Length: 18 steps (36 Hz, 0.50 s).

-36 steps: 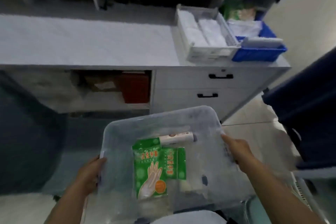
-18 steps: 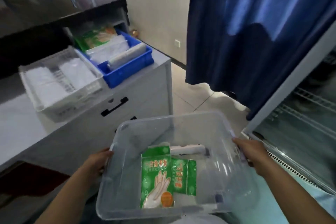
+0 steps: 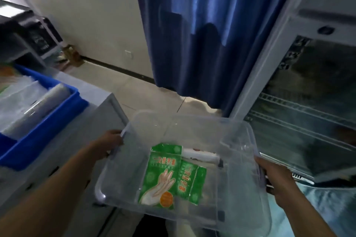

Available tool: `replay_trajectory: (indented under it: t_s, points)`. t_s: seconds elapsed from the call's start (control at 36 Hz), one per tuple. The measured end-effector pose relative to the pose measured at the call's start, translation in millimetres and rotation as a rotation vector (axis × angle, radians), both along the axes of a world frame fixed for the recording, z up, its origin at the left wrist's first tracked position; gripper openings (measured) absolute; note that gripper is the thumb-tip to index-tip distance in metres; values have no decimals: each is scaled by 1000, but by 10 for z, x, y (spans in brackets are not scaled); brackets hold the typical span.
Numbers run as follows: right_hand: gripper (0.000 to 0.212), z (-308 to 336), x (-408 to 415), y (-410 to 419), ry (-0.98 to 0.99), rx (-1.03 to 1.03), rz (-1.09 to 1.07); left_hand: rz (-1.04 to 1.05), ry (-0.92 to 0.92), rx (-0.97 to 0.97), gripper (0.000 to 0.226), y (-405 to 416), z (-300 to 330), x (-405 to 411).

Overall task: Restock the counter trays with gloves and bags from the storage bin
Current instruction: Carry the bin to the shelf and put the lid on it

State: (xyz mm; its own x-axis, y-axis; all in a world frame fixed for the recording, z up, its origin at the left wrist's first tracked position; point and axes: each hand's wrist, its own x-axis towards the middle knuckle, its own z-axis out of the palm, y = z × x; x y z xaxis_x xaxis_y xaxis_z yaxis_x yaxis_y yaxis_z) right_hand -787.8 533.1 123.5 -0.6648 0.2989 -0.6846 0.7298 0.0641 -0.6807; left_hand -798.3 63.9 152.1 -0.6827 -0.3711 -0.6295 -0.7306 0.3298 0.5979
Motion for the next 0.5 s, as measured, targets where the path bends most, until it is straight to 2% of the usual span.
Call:
replay_trajectory:
  t_s: [0.17,0.28,0.39,0.5]
  points:
    - [28,25,-339,-254,-26,-71,-187,-309,-77,-92,48,-225,16,-1574]
    - [26,179,-608,-642,-56,-89,-290,-492,-51,-197,47,-339,167,-2382]
    - [29,374,-986,-1045,-64,-117,-343,-559,-8,-263,43,-489,325,-3101]
    - [19,469,-1456,-1358,-27,-92,-365,-524,39,-264,40,-652,416,-3738]
